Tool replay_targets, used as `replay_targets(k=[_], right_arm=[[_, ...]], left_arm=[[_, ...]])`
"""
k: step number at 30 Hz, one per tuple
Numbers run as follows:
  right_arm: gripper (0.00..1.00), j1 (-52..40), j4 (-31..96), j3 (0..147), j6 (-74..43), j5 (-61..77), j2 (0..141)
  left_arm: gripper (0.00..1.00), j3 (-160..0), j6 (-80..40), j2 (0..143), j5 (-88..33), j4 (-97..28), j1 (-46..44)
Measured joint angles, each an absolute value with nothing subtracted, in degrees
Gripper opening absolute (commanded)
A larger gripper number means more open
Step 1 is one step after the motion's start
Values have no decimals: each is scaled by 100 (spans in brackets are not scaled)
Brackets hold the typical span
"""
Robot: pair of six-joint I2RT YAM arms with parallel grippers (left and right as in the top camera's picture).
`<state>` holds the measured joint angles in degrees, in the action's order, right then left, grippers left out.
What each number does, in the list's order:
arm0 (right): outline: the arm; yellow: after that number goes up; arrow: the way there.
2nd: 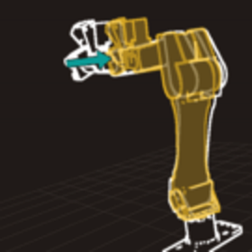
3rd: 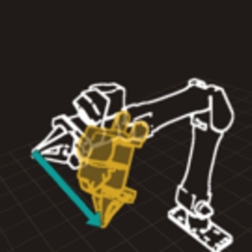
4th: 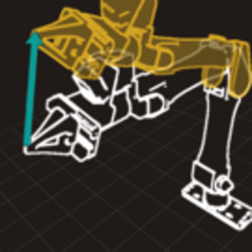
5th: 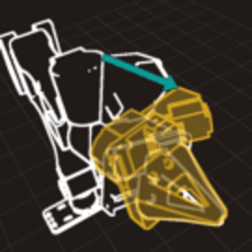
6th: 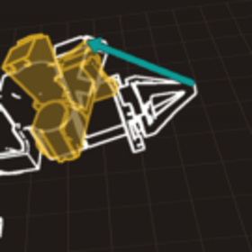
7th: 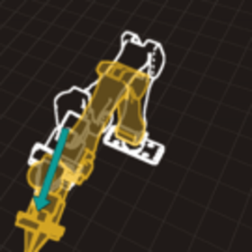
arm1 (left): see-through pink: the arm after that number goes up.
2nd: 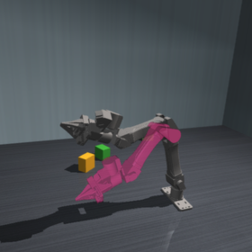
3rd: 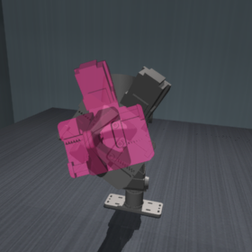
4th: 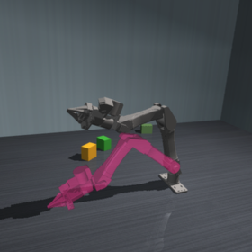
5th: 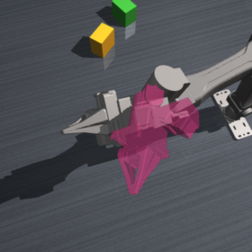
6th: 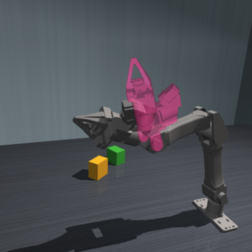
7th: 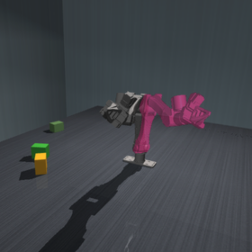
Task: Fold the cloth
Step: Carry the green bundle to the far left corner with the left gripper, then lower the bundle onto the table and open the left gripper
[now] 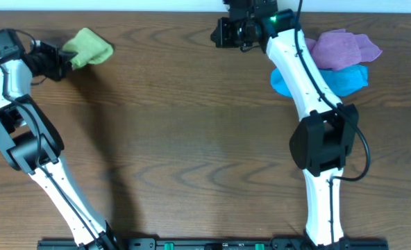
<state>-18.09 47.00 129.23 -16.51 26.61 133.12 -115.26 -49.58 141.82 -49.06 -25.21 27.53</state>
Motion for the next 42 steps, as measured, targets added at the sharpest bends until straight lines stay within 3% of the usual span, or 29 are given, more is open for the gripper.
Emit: replay_targets(k=[6, 16, 18, 19, 25, 32, 42], right_arm=[[2, -1826, 4742, 12923, -1682, 2659, 13312], [1, -1824, 4703, 12923, -1697, 2659, 13312], [1, -1824, 4700, 12923, -1697, 2659, 13312], [2, -1824, 4687, 12923, -1697, 2657, 13312], [1, -1824, 4550, 12923, -1699, 2657, 13312], [2, -1824, 4532, 12923, -1702, 2659, 13312], [1, -1824, 4458, 12923, -1702, 2663, 13312]], left_arm=[[6, -11520, -6403, 14175, -4613, -1288, 2749], [6, -11520, -7601, 14175, -4156, -1151, 2711], [46, -11520, -7618, 14175, -4139, -1151, 2687], [95, -11520, -7601, 14175, -4150, -1151, 2683], [95, -11520, -7461, 14164, -4268, -2108, 2672], [96, -11518, -6694, 14000, -4320, -2322, 2689], [95, -11511, -5107, 12420, -3203, -3907, 2834]])
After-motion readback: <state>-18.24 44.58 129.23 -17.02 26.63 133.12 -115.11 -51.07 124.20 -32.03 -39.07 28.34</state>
